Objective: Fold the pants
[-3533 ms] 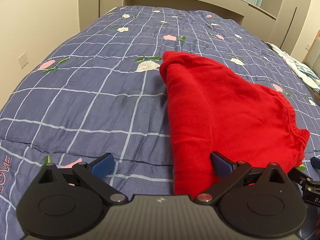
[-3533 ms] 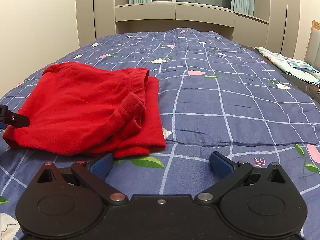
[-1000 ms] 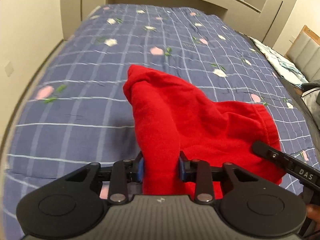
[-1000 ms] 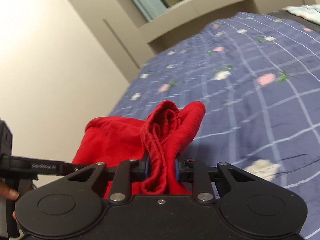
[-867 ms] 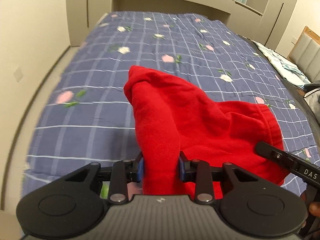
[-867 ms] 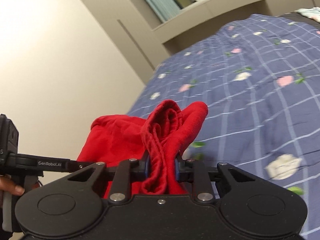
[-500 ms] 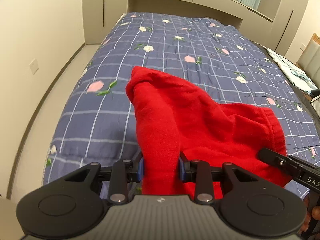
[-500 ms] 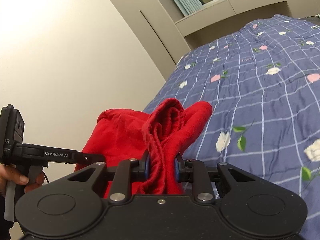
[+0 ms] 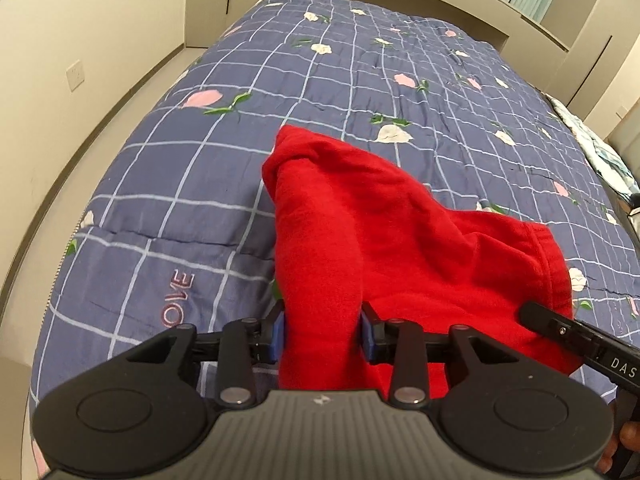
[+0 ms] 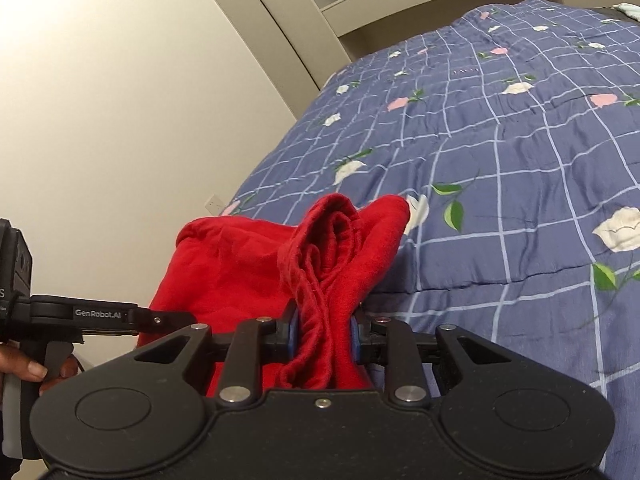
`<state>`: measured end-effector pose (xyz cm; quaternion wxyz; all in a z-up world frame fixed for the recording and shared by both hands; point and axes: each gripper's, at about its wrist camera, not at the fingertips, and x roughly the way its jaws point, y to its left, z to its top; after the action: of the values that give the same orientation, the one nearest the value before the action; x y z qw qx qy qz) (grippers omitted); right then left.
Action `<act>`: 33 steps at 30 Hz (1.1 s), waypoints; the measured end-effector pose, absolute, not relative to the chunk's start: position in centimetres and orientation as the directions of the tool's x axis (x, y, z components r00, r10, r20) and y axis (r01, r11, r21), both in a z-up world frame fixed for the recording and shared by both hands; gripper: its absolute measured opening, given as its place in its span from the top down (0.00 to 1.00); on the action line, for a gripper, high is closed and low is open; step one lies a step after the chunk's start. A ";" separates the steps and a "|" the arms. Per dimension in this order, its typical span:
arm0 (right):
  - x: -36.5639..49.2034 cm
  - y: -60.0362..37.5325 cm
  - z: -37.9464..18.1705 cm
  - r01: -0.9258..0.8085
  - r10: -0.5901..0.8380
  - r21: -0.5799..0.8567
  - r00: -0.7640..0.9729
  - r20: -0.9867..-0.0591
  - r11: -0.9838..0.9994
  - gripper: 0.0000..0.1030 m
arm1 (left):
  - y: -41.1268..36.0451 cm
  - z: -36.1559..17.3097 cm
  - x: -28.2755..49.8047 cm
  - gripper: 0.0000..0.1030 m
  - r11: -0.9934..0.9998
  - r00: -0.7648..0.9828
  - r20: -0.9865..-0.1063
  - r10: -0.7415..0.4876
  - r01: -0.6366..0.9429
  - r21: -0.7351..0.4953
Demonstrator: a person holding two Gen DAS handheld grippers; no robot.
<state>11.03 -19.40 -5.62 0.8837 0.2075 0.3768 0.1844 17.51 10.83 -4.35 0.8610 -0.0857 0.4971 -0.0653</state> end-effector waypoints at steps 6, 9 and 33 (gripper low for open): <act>11.6 -19.5 -5.8 -0.138 0.442 0.477 0.651 -0.617 0.868 0.45 | 10.8 -4.6 16.9 0.23 0.984 0.490 -0.858 -0.153 -0.003 -0.178; 11.0 -19.7 -5.6 -0.121 0.407 0.452 0.673 -0.617 0.884 0.24 | 10.8 -4.3 16.1 0.16 0.987 0.505 -0.852 -0.138 -0.007 -0.163; -0.8 -17.1 1.4 -0.199 0.278 0.228 0.876 -0.395 0.953 0.01 | 10.7 1.4 2.0 0.00 0.991 0.808 -0.588 -0.050 -0.035 -0.133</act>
<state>-0.80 -17.14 1.36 0.9642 0.0906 0.2162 0.1237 1.99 10.73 1.36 0.9482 -0.0686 0.3102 -0.0039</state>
